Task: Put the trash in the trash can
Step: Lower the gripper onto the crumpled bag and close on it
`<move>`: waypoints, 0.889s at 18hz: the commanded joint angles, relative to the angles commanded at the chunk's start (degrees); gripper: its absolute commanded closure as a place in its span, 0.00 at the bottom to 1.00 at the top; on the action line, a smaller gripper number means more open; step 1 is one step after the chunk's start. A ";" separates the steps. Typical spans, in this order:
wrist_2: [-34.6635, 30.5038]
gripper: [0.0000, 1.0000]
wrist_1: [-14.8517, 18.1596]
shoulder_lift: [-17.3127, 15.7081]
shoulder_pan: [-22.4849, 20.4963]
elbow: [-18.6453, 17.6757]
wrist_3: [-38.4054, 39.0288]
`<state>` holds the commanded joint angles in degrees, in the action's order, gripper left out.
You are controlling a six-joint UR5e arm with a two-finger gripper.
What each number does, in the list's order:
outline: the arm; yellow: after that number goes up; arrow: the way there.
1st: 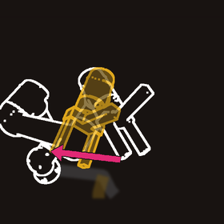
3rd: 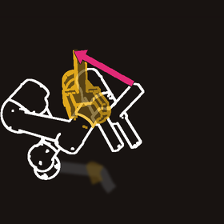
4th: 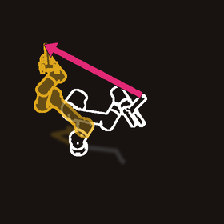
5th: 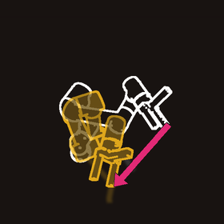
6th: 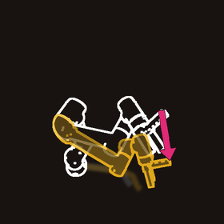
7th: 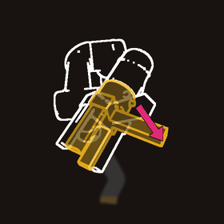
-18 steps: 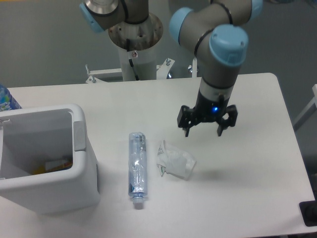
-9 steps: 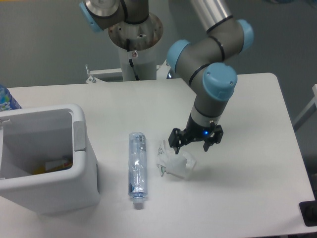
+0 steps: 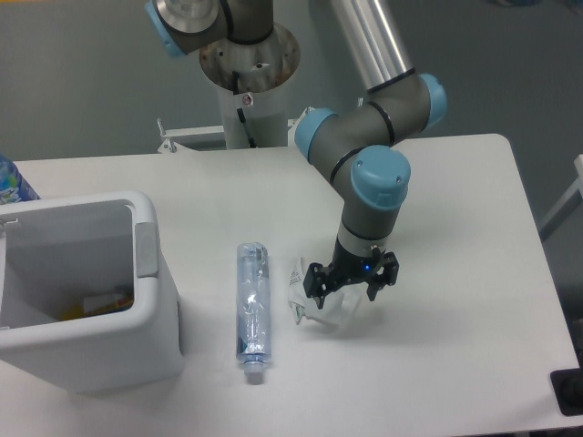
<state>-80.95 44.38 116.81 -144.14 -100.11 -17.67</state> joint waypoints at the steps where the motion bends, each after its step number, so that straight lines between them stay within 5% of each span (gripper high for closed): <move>1: 0.00 0.34 0.09 0.00 0.09 0.00 0.17; 9: -0.09 0.63 0.35 -0.35 0.09 -0.26 0.35; 14: -0.09 0.94 0.26 -0.70 0.09 0.79 0.44; 16: 0.09 0.95 0.18 -0.79 0.00 1.93 0.44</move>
<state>-80.86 44.56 116.02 -144.14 -98.18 -17.23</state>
